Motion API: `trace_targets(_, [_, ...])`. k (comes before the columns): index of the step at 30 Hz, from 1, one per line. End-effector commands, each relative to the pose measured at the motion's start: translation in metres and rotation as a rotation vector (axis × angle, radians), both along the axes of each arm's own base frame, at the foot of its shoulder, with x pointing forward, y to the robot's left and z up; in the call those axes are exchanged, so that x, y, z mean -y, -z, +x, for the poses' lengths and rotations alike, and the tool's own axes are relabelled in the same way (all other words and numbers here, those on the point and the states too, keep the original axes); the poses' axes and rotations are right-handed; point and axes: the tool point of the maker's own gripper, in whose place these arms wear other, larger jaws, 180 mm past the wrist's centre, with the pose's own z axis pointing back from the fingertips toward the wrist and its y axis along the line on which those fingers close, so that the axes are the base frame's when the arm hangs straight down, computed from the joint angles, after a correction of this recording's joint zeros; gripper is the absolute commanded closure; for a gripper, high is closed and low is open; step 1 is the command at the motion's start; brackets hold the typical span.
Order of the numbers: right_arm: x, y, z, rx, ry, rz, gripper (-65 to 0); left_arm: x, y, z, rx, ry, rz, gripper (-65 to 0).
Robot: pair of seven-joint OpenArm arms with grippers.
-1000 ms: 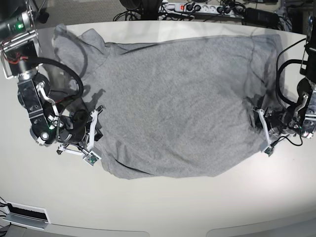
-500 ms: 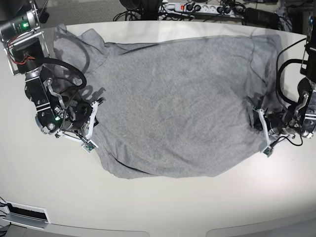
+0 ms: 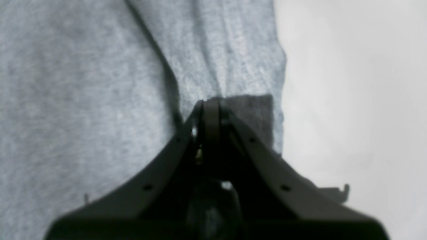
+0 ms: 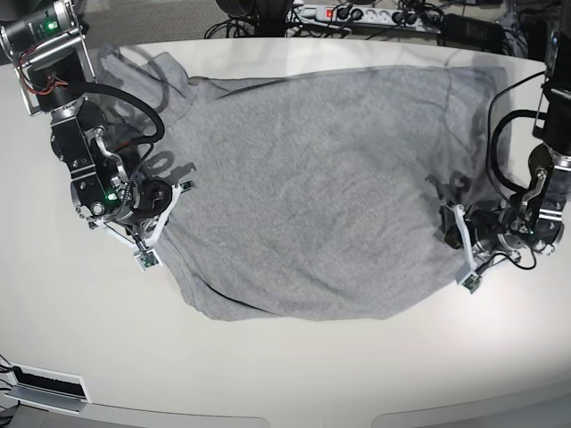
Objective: Layout the t-shirt on the table in an organized manner, then fold the t-shirt properly
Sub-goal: 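Drag the shirt fabric with both grippers to smooth it flat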
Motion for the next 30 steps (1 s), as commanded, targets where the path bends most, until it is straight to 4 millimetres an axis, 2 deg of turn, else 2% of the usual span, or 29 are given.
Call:
trace_targets(1, [0.042,0.022,-0.054,-0.221,0.045,-0.166,0.0,0.003,-0.019,0.020,0.062,0.004,-0.015,0.0])
trace_targets(8, [0.052,0.021,-0.060,-0.246,0.124,-0.199,0.0,0.036,-0.034,0.044,0.111,0.033,-0.058,0.0])
trace_targets(12, [0.064,0.016,-0.056,-0.238,0.191,-0.186,0.0,0.052,-0.044,0.056,0.130,0.076,-0.055,0.0])
trace_targets(18, [0.088,0.007,-0.061,-0.280,0.314,-0.153,0.0,0.071,-0.040,0.056,0.096,0.214,0.049,0.0])
trace_targets(22, [0.101,0.002,-0.069,-0.324,0.378,-0.137,0.0,0.072,-0.052,0.067,0.093,0.220,0.070,0.0])
trace_targets(26, [0.109,-0.001,-0.074,-0.349,0.414,-0.119,0.0,0.063,-0.070,0.077,0.052,0.178,0.087,0.0])
trace_targets(30, [0.100,-0.005,-0.057,-0.281,0.412,0.008,0.0,0.056,-0.085,0.077,-0.010,0.164,0.078,0.0])
